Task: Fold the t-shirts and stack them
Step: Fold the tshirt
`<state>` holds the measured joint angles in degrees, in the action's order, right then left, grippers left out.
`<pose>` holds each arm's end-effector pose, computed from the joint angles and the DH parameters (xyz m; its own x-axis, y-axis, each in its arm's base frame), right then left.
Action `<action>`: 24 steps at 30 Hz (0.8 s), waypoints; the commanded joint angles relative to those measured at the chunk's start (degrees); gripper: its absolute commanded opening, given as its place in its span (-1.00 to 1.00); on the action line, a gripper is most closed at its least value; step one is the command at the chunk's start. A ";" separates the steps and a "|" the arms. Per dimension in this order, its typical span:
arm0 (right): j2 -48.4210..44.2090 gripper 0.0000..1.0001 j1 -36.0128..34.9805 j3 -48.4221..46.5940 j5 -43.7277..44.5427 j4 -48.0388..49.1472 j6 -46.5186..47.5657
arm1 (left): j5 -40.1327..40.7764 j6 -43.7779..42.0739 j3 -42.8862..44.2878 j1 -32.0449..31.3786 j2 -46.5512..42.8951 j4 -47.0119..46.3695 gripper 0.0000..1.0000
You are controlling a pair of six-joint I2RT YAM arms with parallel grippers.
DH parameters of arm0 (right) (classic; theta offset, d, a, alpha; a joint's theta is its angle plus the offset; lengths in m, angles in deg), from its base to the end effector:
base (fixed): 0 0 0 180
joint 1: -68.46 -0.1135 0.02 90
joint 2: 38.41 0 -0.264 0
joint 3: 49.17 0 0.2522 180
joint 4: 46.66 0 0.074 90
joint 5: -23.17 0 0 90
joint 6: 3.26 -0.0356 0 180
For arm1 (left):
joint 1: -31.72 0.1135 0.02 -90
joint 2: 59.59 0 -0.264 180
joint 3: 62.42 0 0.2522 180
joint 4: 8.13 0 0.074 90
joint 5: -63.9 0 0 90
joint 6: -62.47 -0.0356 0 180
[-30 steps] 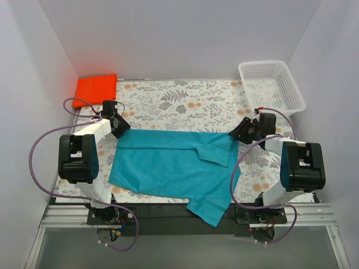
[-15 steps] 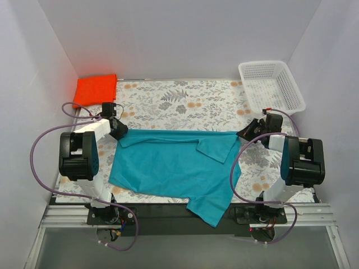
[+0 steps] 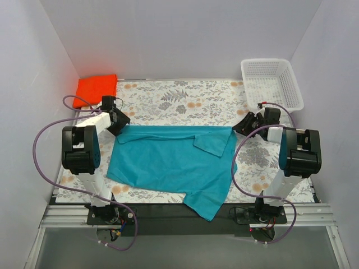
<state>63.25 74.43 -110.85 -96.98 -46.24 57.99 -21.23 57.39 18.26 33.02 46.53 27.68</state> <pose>0.3474 -0.0183 0.1433 -0.6973 0.4911 -0.5221 0.0459 0.7575 0.6513 0.3735 0.0115 0.1628 -0.0144 -0.9931 -0.1167 -0.8787 0.0683 -0.4725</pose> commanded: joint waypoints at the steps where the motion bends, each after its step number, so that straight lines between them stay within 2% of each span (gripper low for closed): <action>1: -3.74 -0.09 -1.84 -2.01 1.67 -1.23 4.05 | 2.34 -1.78 -1.69 0.55 -6.53 2.30 0.16; 2: -6.28 -0.03 -2.37 -1.57 3.50 -2.39 5.53 | 3.47 -1.87 -2.14 0.55 -8.72 2.39 0.25; 6: -13.15 0.15 -7.45 0.46 10.10 -7.22 8.36 | 6.03 -1.08 -5.91 0.46 -18.99 4.14 0.32; 11: -20.36 0.12 -13.00 3.35 19.15 -13.02 10.56 | 7.00 2.17 -12.15 0.46 -24.65 4.94 0.29; 13: -22.03 0.01 -15.37 4.85 21.09 -13.38 10.12 | 6.48 3.40 -14.88 0.46 -24.65 4.50 0.24; 16: -24.67 -0.03 -18.01 7.05 22.59 -13.38 9.60 | 5.16 4.28 -16.46 0.46 -23.16 3.71 0.16; 24: -23.71 -0.06 -22.06 8.90 23.21 -13.47 9.33 | 5.86 5.43 -16.64 0.46 -18.07 3.01 0.06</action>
<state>39.69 53.49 -102.35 -75.71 -60.65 67.04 -16.16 61.85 1.23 33.13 28.61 31.33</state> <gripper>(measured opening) 0.471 0.539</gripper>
